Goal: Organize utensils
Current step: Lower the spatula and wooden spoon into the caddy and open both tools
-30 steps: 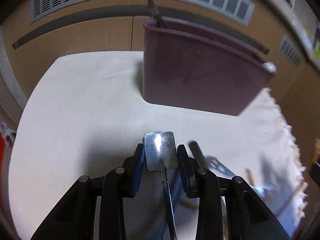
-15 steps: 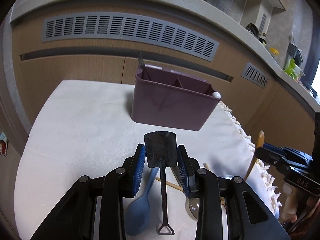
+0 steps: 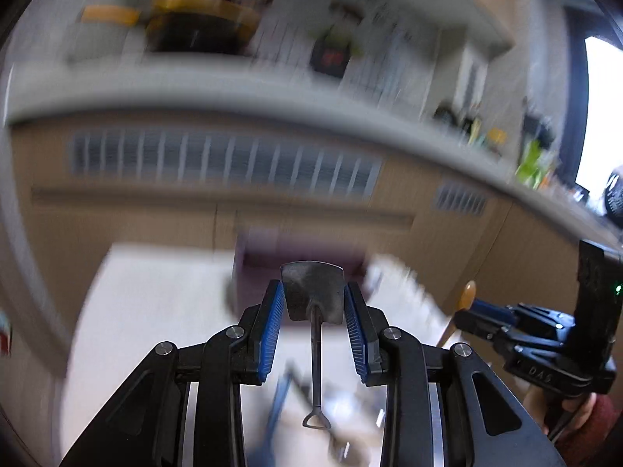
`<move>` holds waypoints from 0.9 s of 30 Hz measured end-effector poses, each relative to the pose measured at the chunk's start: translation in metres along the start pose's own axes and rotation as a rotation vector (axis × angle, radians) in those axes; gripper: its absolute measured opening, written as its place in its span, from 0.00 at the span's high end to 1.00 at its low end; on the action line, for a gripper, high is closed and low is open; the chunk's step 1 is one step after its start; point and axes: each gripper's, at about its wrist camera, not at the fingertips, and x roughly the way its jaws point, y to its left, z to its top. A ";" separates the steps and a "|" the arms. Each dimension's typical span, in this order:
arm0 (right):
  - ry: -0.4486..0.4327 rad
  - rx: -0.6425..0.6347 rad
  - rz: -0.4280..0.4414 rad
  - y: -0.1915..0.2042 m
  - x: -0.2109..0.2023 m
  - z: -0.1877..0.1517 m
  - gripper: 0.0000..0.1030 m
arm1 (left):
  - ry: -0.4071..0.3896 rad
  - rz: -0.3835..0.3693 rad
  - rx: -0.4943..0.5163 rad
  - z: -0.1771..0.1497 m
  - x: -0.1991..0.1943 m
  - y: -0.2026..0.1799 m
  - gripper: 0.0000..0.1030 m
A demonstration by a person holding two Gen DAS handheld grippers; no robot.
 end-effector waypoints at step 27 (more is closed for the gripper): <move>0.090 -0.060 -0.063 -0.023 0.148 0.046 0.74 | 0.132 -0.044 -0.153 0.021 0.180 0.063 0.67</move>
